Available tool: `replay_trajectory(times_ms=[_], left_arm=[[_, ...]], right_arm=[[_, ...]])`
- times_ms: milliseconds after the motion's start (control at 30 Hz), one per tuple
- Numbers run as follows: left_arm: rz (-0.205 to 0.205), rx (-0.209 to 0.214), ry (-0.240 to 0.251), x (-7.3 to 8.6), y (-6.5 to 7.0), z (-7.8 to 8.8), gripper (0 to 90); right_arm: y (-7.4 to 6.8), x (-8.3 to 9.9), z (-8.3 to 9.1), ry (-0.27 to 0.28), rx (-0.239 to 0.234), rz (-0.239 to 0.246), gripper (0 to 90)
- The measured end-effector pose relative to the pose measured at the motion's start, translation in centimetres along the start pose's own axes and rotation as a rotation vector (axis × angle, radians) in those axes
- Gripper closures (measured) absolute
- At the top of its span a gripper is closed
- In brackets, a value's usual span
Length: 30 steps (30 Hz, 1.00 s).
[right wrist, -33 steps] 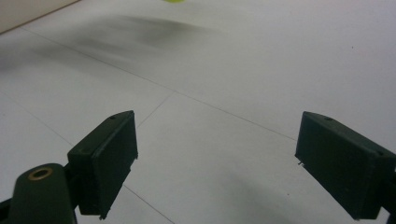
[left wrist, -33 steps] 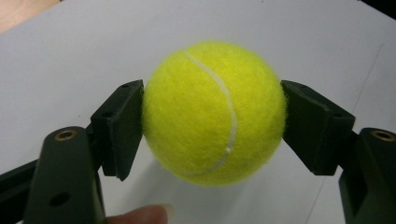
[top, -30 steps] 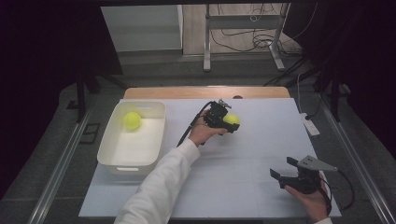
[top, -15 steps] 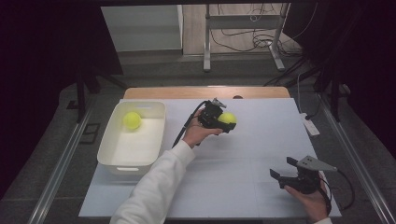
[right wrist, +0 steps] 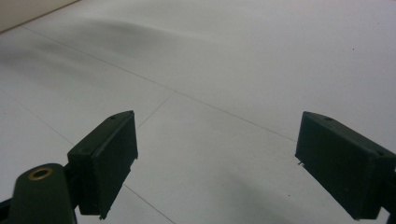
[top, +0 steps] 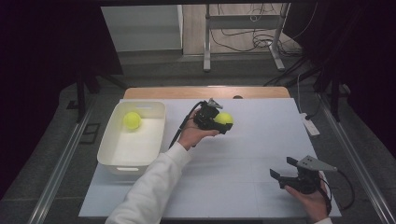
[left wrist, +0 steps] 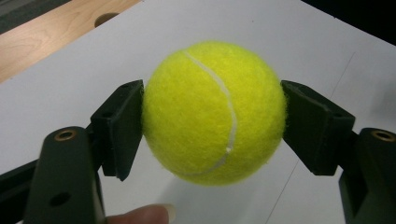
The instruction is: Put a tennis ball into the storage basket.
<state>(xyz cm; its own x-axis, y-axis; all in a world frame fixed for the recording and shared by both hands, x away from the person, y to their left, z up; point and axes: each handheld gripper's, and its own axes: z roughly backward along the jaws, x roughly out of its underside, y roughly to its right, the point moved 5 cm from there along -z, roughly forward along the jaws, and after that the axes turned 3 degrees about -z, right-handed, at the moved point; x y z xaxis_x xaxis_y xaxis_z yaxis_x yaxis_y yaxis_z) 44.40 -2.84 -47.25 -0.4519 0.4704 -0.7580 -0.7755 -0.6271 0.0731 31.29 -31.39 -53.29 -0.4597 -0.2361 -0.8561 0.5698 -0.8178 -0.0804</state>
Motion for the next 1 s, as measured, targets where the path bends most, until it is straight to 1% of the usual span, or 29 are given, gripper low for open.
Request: replay_trajectory(times_ms=[100, 167, 233, 433, 733, 1000], left_arm=[[-0.007, -0.002, 0.006, 0.0, 0.0, 0.6, 27.2], [-0.003, -0.002, 0.014, 0.0, 0.0, 0.7, 27.2], [-0.007, -0.003, 0.015, 0.2, 0.0, 1.0, 27.2], [0.001, -0.005, 0.027, 0.5, -0.2, 1.5, 27.2], [0.018, -0.014, 0.047, 1.2, -0.8, 2.8, 27.2], [0.02, -0.02, 0.063, 1.6, -1.0, 3.8, 27.2]], right_arm=[[0.0, 0.0, 0.0, 0.001, -0.001, 0.001, 13.0], [0.0, 0.0, 0.0, 0.001, -0.001, 0.002, 13.0], [0.0, 0.0, 0.0, 0.001, -0.001, 0.001, 13.0], [0.0, 0.0, 0.0, -0.002, 0.004, 0.002, 13.0], [0.0, 0.1, 0.0, -0.004, 0.009, 0.002, 13.0], [0.0, 0.1, -0.1, -0.007, 0.013, 0.002, 13.0]])
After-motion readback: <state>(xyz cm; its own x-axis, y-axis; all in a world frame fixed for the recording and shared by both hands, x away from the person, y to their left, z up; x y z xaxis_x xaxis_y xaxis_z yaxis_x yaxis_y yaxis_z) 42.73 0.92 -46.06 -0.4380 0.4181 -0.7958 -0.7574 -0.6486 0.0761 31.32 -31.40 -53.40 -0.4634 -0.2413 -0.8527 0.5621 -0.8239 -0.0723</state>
